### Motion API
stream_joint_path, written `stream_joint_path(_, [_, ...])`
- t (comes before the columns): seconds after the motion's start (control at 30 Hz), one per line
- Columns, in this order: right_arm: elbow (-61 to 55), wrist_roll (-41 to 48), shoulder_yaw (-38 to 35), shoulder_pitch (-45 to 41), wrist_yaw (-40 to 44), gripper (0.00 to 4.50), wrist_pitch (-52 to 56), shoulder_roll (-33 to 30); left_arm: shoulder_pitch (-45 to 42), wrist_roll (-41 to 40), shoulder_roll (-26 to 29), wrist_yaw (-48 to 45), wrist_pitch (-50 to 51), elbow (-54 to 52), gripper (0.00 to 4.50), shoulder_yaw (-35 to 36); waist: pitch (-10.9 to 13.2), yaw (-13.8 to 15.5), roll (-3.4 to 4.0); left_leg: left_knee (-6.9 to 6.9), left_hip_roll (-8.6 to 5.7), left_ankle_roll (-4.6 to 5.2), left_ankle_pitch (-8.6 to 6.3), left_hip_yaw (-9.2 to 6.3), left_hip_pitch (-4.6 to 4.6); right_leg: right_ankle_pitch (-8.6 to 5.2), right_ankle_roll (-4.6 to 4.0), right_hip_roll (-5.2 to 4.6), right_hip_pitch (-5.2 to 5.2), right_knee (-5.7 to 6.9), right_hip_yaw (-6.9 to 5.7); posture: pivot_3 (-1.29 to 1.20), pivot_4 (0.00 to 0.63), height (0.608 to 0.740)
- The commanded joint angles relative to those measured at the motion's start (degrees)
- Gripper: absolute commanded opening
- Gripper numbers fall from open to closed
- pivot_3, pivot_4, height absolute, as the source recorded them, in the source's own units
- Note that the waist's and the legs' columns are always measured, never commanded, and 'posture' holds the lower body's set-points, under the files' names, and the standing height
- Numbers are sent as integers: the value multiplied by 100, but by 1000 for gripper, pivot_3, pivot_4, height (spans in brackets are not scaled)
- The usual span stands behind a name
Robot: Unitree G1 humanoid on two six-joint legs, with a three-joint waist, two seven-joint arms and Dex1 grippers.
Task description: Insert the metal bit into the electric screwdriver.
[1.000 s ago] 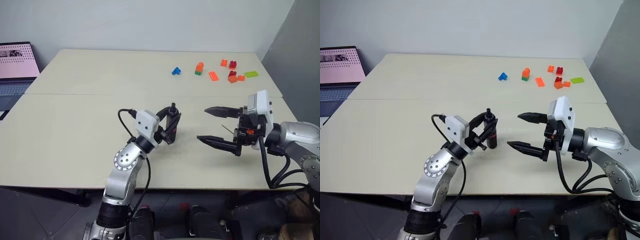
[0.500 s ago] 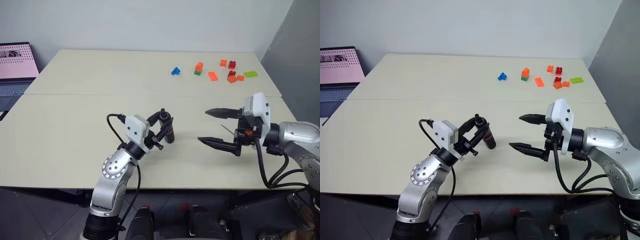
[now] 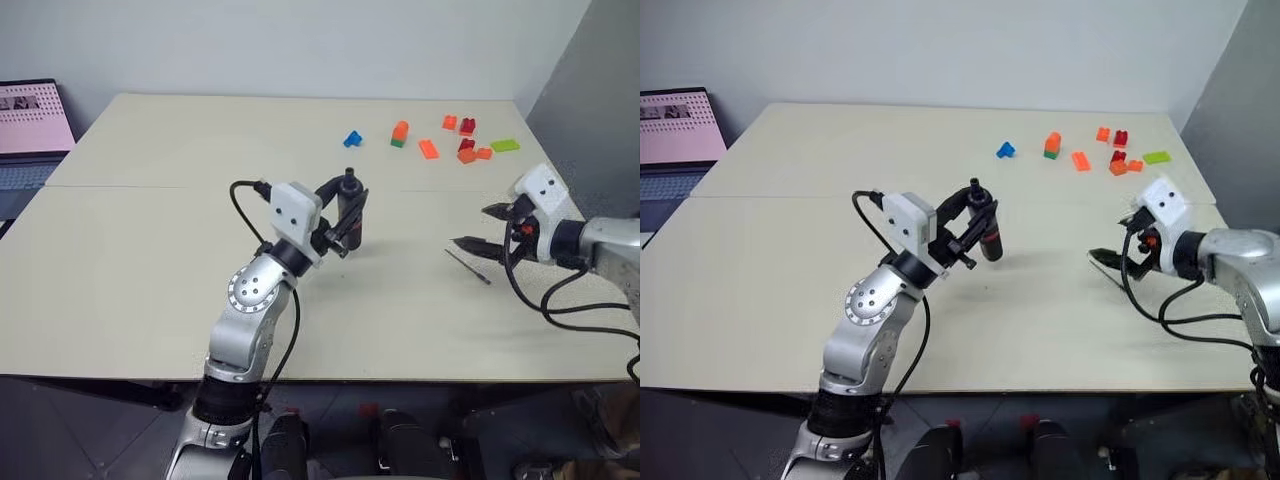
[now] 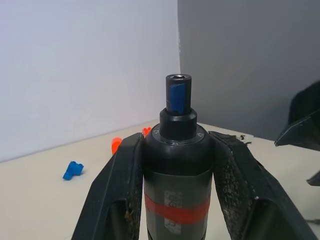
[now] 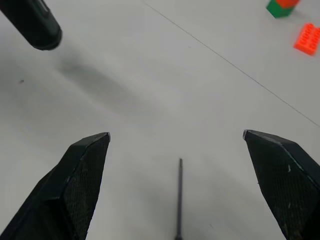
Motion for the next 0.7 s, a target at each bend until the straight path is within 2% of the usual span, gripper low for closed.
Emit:
stream_joint_path(0.03, [635, -424, 599, -409, 444, 4500, 211, -237, 114, 150, -89, 71, -416, 79, 1633, -123, 0, -7, 2, -4, 0, 0, 0, 1, 0, 1, 2, 0, 1, -7, 0, 0, 150, 740])
stream_joint_path(0.13, [958, -644, 975, -644, 799, 4500, 205, -296, 210, 238, -128, 72, -546, 152, 1632, -225, 2, 1, 4, -11, -1, 0, 0, 1, -6, 5, 6, -2, 2, -25, 1, 0, 150, 740])
stream_joint_path(0.33, [2308, -1417, 1864, -1485, 1364, 4500, 89, -127, 347, 407, -176, 157, -730, 253, 1632, -326, 4, 2, 8, -12, -3, 0, 0, 5, -9, 7, 9, -5, 0, -30, 2, 0, 150, 740])
stream_joint_path(0.7, [4037, -2198, 2487, -2394, 2112, 4500, -60, 573, 390, 572, -298, 311, -891, 338, 1632, -393, 5, -5, 11, -12, -4, -1, 1, 1, -7, 9, 10, -5, 1, -27, 0, 0, 150, 740])
